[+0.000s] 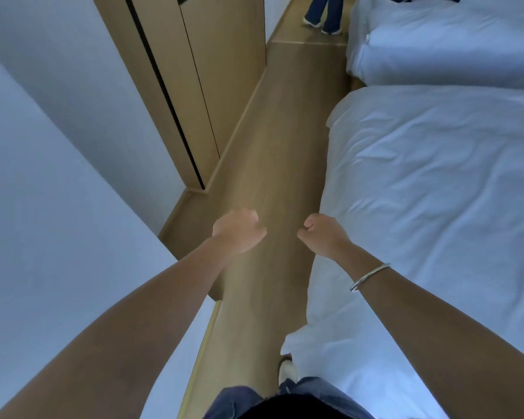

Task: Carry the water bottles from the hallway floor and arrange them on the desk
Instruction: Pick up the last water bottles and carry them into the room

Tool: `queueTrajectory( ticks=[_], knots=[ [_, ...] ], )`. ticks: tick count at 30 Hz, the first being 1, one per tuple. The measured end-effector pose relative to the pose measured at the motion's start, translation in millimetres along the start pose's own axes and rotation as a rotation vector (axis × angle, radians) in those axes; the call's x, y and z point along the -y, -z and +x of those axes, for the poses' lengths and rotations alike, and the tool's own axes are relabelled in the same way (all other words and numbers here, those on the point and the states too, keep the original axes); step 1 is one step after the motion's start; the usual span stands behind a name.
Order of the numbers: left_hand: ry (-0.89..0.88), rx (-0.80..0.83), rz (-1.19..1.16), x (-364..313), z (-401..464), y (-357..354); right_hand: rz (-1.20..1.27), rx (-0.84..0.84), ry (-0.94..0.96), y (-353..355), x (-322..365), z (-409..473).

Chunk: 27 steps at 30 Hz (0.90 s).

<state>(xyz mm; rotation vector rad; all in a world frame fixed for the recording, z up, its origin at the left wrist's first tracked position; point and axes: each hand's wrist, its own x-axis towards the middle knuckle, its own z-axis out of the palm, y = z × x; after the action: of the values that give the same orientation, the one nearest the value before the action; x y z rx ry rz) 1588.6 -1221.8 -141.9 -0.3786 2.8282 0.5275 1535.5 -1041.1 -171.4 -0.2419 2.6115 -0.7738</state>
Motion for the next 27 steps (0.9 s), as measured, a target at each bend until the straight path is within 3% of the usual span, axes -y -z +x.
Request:
queueTrajectory(
  ticks=[11,27],
  knots=[
    [-0.048,-0.018,-0.041,2,193,48,-0.045,0.025,-0.04,36,30,176],
    [-0.103,0.075,-0.03,45,511,156,0.004,-0.016,-0.162,99,146,460]
  ],
)
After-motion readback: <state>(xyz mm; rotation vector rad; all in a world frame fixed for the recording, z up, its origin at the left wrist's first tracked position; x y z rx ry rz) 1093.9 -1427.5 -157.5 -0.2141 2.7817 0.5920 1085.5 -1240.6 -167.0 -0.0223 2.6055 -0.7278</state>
